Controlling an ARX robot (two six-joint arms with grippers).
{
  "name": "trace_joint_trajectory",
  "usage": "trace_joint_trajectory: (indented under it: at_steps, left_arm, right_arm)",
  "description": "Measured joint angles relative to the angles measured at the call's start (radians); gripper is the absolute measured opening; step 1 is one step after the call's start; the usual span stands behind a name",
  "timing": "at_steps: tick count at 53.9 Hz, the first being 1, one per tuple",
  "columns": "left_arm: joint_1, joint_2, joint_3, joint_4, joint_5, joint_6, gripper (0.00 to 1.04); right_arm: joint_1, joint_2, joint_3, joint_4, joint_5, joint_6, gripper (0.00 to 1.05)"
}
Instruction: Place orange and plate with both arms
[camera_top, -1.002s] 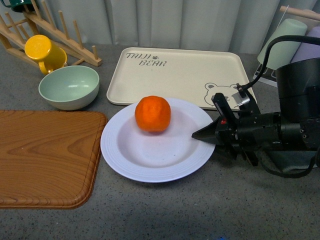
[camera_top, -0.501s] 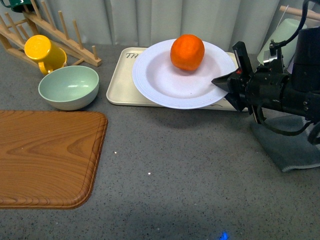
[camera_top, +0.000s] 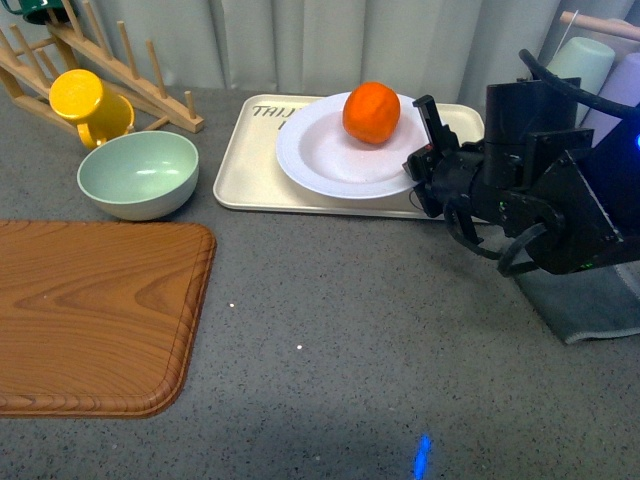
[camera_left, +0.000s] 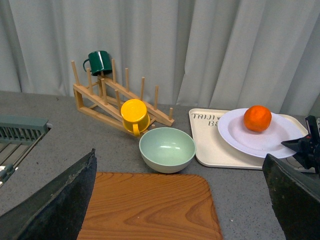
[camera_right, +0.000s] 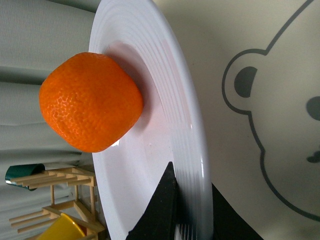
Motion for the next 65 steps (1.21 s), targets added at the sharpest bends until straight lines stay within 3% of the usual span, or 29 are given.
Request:
trace_joint_trajectory:
  at_steps: [6,24,28,35,42,51,58,65]
  left_arm:
    - [0.0,0.0,0.0,0.0,0.0,0.0,0.98]
    - [0.0,0.0,0.0,0.0,0.0,0.0,0.98]
    - [0.0,0.0,0.0,0.0,0.0,0.0,0.98]
    - [0.0,0.0,0.0,0.0,0.0,0.0,0.98]
    - [0.0,0.0,0.0,0.0,0.0,0.0,0.98]
    - [0.0,0.0,0.0,0.0,0.0,0.0,0.98]
    - [0.0,0.0,0.0,0.0,0.0,0.0,0.98]
    - [0.0,0.0,0.0,0.0,0.0,0.0,0.98]
  right_arm:
    - [0.01,0.013,0.035,-0.035,0.012,0.012,0.08]
    - [-0.003,-0.05,-0.054,-0.032,0.026,-0.056,0.62]
    - [-0.007,-0.113,-0.116,-0.05,0.08,-0.138,0.74]
    - [-0.008,-0.291,-0.267,-0.054,0.22,-0.428,0.98]
    - [-0.003,-0.535,-0.509,0.014,0.377,-0.862,0.96]
    - [-0.019,-0.886,-0.835,0.074,0.435,-1.306,0.96]
    - [-0.045,-1.164,-1.049,0.023,0.513,-1.429,0.96]
    - [-0.042,-1.457,-1.18,-0.195,0.513,-1.403,0.96]
